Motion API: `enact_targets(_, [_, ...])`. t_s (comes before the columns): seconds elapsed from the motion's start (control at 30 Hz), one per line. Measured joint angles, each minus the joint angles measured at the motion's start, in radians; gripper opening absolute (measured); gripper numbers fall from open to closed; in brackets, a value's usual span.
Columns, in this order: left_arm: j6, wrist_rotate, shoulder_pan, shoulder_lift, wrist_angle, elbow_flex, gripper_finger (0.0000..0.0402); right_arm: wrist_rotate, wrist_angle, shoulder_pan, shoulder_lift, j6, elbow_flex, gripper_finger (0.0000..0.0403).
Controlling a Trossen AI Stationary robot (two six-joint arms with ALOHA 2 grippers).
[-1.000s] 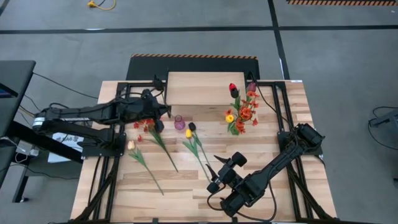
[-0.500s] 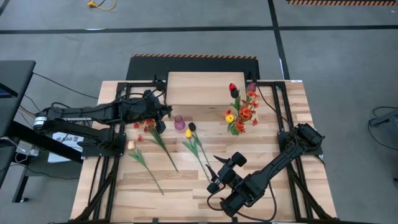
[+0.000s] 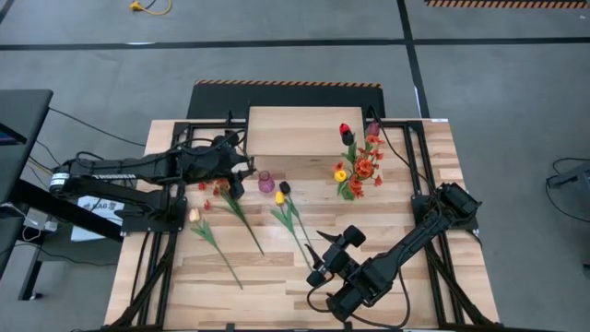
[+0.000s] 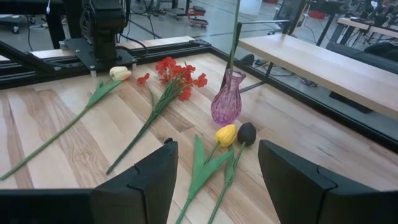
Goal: Pick and place flowers into a vace then onto a shelf
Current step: Put the top black tulip into the purple vase
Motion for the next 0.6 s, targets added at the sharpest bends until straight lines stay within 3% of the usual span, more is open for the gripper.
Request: enact_targets(0.6, [0.096,0.127,0.000,0.000,-0.060,0.001,0.0181,0.000,0.000,0.000,0.000,0.000,0.000,0.0217])
